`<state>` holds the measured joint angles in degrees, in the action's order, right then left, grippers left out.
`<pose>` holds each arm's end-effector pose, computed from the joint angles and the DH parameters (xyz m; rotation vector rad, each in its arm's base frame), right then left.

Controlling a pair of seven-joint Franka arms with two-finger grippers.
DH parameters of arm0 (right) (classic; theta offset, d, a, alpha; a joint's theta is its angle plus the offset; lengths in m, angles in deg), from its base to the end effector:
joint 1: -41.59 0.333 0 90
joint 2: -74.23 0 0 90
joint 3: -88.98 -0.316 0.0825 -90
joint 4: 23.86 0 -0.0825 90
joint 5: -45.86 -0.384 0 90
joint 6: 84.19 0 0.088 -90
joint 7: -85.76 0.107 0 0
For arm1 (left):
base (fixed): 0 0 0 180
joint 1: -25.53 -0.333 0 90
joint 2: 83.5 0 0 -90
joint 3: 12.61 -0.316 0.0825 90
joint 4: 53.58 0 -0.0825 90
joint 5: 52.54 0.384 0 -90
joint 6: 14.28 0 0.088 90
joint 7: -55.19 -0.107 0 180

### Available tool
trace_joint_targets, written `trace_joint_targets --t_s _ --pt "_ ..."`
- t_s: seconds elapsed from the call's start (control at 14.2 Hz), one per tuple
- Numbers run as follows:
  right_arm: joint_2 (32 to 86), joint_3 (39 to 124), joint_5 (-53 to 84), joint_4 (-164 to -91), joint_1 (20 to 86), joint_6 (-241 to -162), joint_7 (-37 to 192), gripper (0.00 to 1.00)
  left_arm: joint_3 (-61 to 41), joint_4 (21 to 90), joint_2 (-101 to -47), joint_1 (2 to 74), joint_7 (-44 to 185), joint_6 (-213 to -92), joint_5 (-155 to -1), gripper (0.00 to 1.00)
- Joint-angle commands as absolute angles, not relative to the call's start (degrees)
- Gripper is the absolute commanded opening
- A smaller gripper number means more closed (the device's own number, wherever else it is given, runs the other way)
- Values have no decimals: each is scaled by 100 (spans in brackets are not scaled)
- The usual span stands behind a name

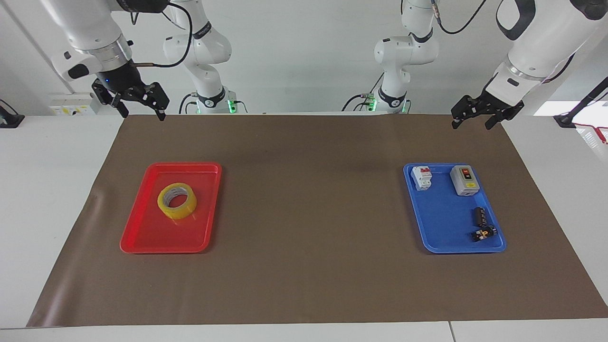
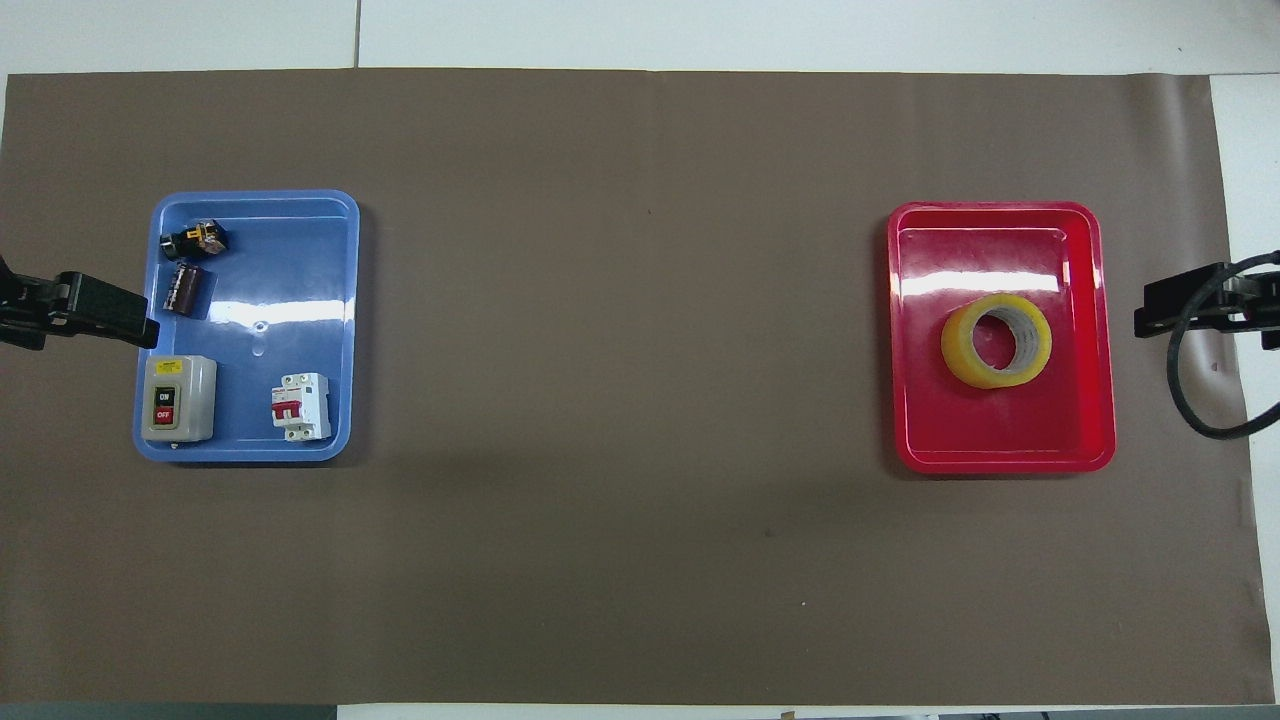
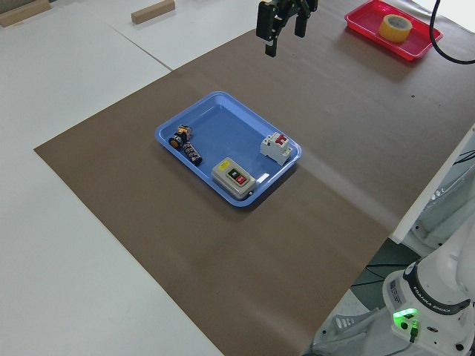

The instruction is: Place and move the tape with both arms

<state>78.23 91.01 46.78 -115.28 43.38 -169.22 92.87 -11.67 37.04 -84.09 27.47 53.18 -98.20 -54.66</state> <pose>0.5236 -0.0047 0.6431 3.1184 -0.2017 -0.0639 0.5385 -0.0314 0.6165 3.0982 -0.1353 -0.1659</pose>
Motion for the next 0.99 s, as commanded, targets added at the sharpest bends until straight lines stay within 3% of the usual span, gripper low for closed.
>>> trace_joint_targets --t_s 0.0,0.92 --pt "7642 9108 4665 -11227 4379 -16725 9235 100 -1138 3800 -8517 2711 5291 -9882 -5342 100" --pt "7652 9108 4700 -11254 4326 -16839 8602 100 -1138 3800 -8517 2711 5291 -9874 -5342 100"
